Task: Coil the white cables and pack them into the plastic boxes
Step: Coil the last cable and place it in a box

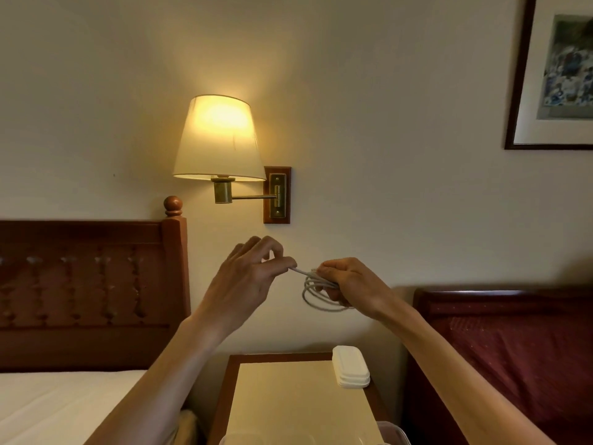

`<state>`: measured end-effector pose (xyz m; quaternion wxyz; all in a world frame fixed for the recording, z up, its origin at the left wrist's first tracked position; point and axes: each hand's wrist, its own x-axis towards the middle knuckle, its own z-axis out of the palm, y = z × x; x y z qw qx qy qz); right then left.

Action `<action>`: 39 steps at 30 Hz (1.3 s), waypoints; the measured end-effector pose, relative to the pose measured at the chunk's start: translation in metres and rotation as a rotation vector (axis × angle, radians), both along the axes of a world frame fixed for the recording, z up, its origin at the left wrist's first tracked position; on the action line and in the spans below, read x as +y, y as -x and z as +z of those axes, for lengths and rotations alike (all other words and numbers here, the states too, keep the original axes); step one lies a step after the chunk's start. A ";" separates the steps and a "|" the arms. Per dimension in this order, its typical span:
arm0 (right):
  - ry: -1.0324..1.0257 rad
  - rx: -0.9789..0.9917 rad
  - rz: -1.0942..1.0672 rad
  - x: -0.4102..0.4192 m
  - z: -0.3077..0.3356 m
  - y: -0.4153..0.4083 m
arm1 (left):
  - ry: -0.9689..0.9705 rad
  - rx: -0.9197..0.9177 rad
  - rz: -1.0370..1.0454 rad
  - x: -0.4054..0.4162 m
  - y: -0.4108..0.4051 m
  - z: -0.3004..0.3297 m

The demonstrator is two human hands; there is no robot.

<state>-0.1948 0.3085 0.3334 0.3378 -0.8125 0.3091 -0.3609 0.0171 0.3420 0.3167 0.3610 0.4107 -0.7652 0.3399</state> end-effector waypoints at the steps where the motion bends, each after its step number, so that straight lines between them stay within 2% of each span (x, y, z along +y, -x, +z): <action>1: -0.031 -0.006 0.023 0.001 -0.002 -0.001 | -0.011 0.041 -0.044 0.000 0.001 -0.001; 3: -0.134 -0.045 0.085 0.001 -0.003 -0.004 | -0.050 0.136 -0.126 0.000 0.006 -0.002; 6: -0.305 -0.157 0.193 0.002 0.000 -0.005 | -0.165 0.453 -0.243 0.002 0.016 -0.003; 10: -0.432 -0.299 0.220 0.001 0.004 -0.005 | -0.532 0.913 -0.354 0.007 0.030 -0.003; 13: -0.478 -0.348 0.186 0.003 0.005 -0.007 | -0.889 1.241 -0.508 0.013 0.036 -0.002; 15: -0.484 -0.370 0.119 0.005 0.004 -0.009 | -1.093 1.404 -0.645 0.018 0.039 -0.001; 17: -0.447 -0.383 0.043 0.006 0.003 -0.011 | -1.178 1.503 -0.739 0.019 0.040 -0.004; 19: -0.382 -0.365 -0.026 0.006 0.003 -0.014 | -1.197 1.517 -0.799 0.020 0.043 -0.007; 23: -0.291 -0.301 -0.163 0.005 -0.001 -0.019 | -1.042 1.176 -0.687 0.022 0.043 -0.014; 28: -0.247 -0.325 -0.223 0.004 -0.004 -0.024 | -0.816 0.923 -0.569 0.020 0.045 -0.021; 29: -0.268 -0.353 -0.204 0.005 -0.004 -0.024 | -0.817 0.950 -0.606 0.020 0.044 -0.023; 33: -0.404 -0.450 -0.093 0.006 -0.002 -0.019 | -1.038 1.356 -0.883 0.023 0.036 -0.022; 36: -0.442 -0.469 -0.066 0.007 -0.003 -0.017 | -1.119 1.388 -0.920 0.023 0.034 -0.025; 39: -0.321 -0.404 -0.138 0.008 -0.006 -0.021 | -1.132 1.294 -0.963 0.022 0.032 -0.027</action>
